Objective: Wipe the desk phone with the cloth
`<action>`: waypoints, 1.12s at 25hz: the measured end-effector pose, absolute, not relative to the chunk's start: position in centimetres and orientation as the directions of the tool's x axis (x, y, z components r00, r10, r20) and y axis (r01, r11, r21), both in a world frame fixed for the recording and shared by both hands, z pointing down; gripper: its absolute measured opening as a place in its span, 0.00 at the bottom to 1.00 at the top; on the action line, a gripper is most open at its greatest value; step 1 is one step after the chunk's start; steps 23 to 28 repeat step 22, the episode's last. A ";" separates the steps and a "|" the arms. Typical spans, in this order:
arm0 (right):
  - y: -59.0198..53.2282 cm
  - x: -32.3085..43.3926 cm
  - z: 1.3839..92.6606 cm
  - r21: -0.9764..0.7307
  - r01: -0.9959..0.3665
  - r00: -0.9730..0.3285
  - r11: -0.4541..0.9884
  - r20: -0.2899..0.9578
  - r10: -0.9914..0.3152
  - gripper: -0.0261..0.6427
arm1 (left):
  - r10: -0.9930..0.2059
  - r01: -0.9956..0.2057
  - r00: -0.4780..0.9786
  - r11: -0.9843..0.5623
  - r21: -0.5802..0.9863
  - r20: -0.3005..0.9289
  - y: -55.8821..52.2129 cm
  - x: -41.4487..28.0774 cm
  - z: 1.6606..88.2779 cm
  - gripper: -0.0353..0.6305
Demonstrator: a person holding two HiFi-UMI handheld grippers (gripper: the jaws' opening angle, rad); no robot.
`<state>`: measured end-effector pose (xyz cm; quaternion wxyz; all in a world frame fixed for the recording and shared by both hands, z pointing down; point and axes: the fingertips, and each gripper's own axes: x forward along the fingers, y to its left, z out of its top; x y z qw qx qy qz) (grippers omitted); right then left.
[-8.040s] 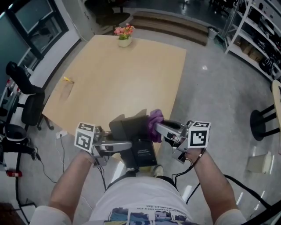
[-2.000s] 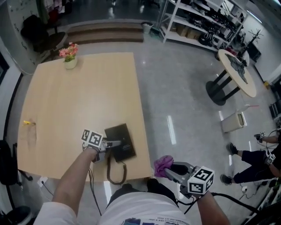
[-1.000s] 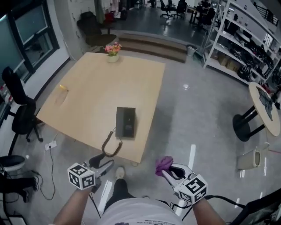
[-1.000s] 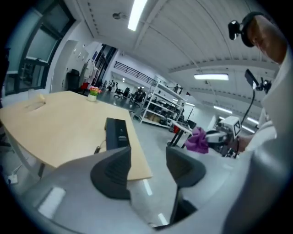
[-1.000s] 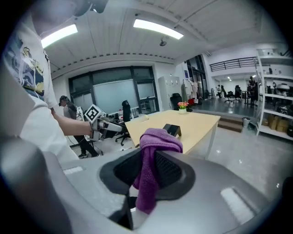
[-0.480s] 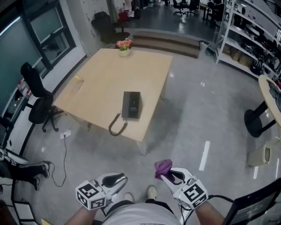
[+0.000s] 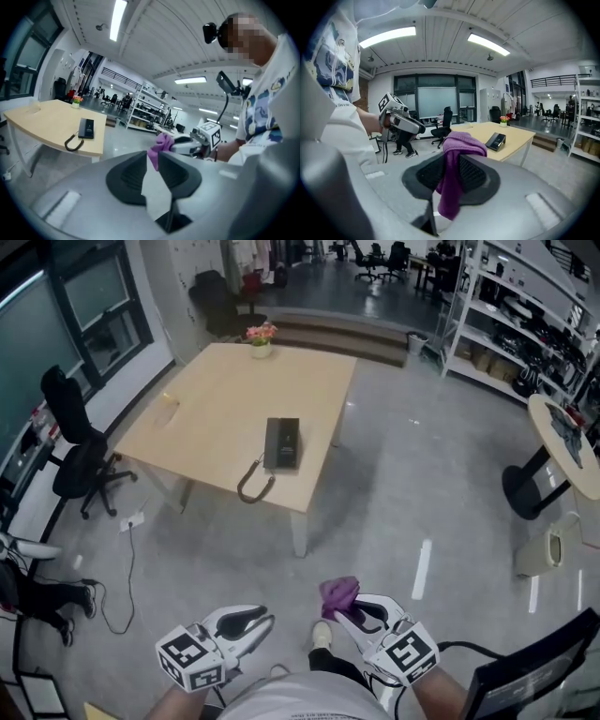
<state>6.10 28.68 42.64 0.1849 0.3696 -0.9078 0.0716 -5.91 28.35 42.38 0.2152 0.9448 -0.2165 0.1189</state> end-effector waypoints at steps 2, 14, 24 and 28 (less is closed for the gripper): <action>30.1 4.3 42.3 0.007 -0.692 -0.664 0.722 0.387 -0.640 0.17 | -0.371 -0.473 0.872 -0.804 0.359 0.318 29.8 -7.7 42.4 0.18; 37.5 -3.7 42.7 0.021 -0.691 -0.649 0.722 0.420 -0.634 0.17 | -0.360 -0.466 0.879 -0.789 0.400 0.313 37.1 -15.1 44.7 0.18; 40.6 -5.6 42.7 0.019 -0.666 -0.664 0.746 0.440 -0.604 0.17 | -0.359 -0.474 0.874 -0.779 0.410 0.327 40.1 -16.1 45.0 0.18; 40.6 -5.6 42.7 0.019 -0.666 -0.664 0.746 0.440 -0.604 0.17 | -0.359 -0.474 0.874 -0.779 0.410 0.327 40.1 -16.1 45.0 0.18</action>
